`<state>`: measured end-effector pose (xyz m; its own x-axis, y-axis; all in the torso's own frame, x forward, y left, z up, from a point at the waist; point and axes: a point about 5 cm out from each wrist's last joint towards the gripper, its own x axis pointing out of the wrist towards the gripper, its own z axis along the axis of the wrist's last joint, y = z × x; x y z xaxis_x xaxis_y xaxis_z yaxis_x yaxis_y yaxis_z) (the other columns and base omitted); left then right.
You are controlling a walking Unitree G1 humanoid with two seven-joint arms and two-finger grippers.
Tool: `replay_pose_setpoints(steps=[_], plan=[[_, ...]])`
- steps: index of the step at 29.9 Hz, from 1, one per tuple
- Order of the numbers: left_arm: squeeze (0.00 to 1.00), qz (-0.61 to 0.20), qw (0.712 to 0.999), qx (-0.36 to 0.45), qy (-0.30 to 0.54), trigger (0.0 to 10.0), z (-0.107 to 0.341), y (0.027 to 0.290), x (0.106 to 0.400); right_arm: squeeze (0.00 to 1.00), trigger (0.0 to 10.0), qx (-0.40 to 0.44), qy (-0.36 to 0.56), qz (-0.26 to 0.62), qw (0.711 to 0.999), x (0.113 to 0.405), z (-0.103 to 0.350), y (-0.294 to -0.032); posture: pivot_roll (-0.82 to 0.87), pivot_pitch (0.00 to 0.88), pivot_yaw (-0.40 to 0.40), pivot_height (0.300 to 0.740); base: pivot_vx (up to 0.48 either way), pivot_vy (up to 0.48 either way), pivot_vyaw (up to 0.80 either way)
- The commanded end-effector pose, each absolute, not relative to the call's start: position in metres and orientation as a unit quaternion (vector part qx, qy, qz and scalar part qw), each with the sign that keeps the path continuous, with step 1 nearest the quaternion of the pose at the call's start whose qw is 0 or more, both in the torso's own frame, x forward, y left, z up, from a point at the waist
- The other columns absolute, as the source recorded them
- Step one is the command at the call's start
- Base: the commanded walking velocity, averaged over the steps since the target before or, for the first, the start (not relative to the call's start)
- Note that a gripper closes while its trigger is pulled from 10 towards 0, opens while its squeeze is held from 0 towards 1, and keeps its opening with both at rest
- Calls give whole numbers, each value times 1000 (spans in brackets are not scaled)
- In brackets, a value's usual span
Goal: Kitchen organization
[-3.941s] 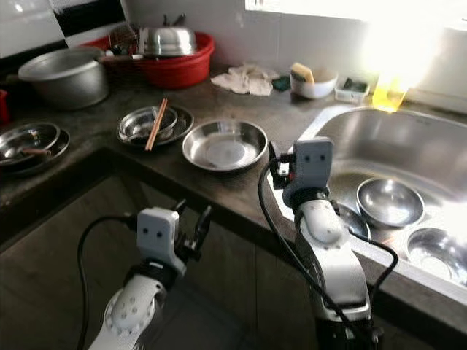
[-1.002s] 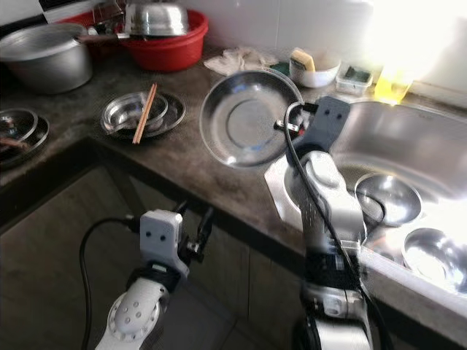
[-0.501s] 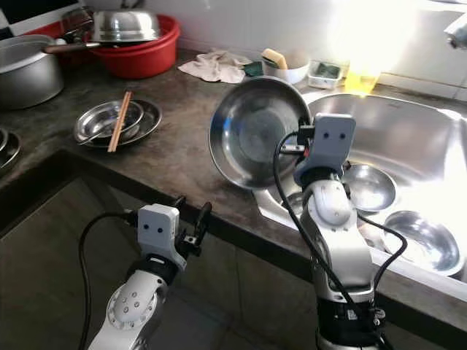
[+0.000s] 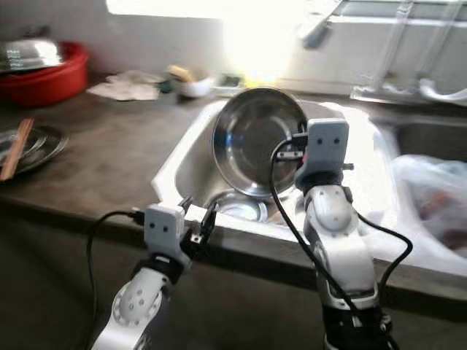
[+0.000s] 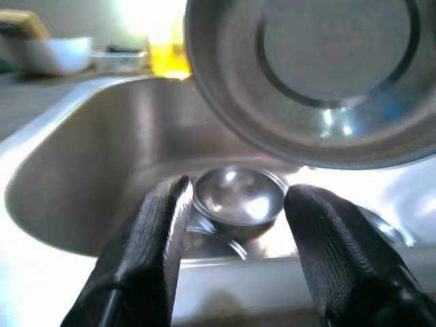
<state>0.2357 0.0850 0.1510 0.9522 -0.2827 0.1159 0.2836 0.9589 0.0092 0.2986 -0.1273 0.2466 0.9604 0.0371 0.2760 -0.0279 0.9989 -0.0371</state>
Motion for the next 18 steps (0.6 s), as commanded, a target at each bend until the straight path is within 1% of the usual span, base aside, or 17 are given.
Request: replay_pose_setpoints(steps=[1, 3, 9, 10, 12, 13, 15, 16, 18], plan=[[0, -142, 988, -5, -54, 10000, 150, 84, 235, 0, 10000, -24, -144, 24, 989, 301, 253, -125, 74, 70, -8, 740, 0, 0, 0], [0, -141, 989, -6, -54, 10000, 150, 84, 234, 0, 10000, -22, -139, 25, 990, 304, 253, -125, 75, 73, -9, 740, 0, 0, 0], [0, -136, 989, -6, -51, 10000, 149, 85, 232, 0, 10000, -45, -86, 32, 995, 327, 246, -131, 75, 89, -18, 740, 0, 0, 0], [0, -136, 989, -6, -51, 10000, 149, 85, 232, 0, 10000, -45, -86, 32, 995, 327, 246, -131, 75, 89, -18, 740, 0, 0, 0], [0, -137, 989, -8, -51, 10000, 149, 83, 231, 0, 10000, -57, -60, 34, 996, 345, 243, -136, 78, 101, -21, 740, 0, 0, 0], [0, -137, 989, -8, -51, 10000, 149, 83, 231, 0, 10000, -57, -60, 34, 996, 345, 243, -136, 78, 101, -21, 740, 0, 0, 0], [0, -138, 989, -8, -49, 10000, 149, 82, 229, 0, 10000, -64, -45, 29, 997, 360, 244, -139, 77, 110, -22, 740, 0, 0, 0], [0, -138, 989, -8, -49, 10000, 149, 82, 229, 0, 10000, -64, -45, 29, 997, 360, 244, -139, 77, 110, -22, 740, 0, 0, 0], [0, -138, 989, -10, -47, 10000, 150, 83, 226, 0, 10000, -52, -28, 35, 998, 371, 244, -140, 81, 133, -22, 740, 0, 0, 0]])
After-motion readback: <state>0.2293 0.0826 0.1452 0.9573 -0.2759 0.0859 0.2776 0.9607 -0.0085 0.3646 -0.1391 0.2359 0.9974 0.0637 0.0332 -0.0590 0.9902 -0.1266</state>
